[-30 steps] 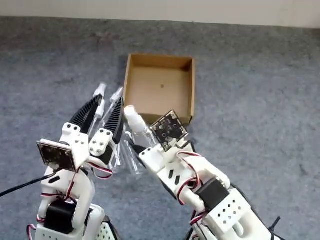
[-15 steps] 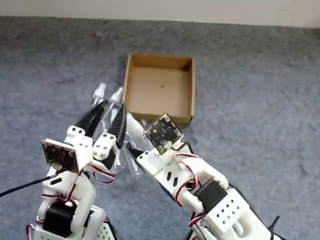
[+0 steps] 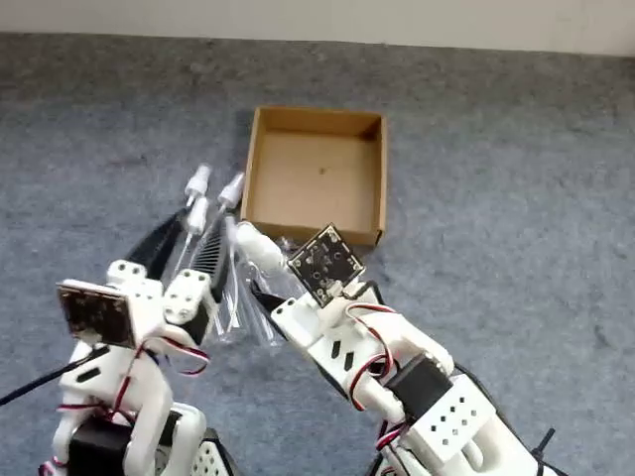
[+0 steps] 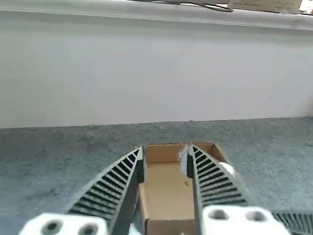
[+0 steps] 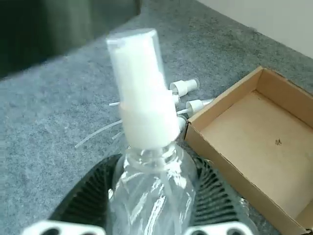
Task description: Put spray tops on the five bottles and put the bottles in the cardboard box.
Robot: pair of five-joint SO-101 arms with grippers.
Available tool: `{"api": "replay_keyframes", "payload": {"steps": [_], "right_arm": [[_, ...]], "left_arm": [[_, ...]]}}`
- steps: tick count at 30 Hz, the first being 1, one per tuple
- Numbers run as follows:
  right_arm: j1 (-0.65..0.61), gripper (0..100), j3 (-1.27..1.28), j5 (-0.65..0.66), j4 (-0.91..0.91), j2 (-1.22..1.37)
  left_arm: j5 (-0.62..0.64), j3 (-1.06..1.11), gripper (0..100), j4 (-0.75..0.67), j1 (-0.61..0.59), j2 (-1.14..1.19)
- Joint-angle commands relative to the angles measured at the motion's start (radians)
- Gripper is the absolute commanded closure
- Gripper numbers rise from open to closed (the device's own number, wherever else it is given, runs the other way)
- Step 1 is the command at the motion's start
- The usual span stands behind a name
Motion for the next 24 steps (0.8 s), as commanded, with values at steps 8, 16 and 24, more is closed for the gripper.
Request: {"api": "replay_keyframes", "payload": {"steps": [8, 16, 24], "right_arm": [[0.271, 99.5, -0.26, 0.012, -0.113, 0.119], [0.211, 99.5, -0.653, 0.005, -0.11, 0.565], [0.084, 99.5, -0.849, -0.077, -0.105, 0.811]], "left_arm": [[-0.006, 0.122, 86, 0.084, -0.071, 0.001], [-0.18, 0.179, 80, 0.091, 0.111, -0.001], [-0.181, 0.191, 71, 0.084, 0.154, 0.007]]}}
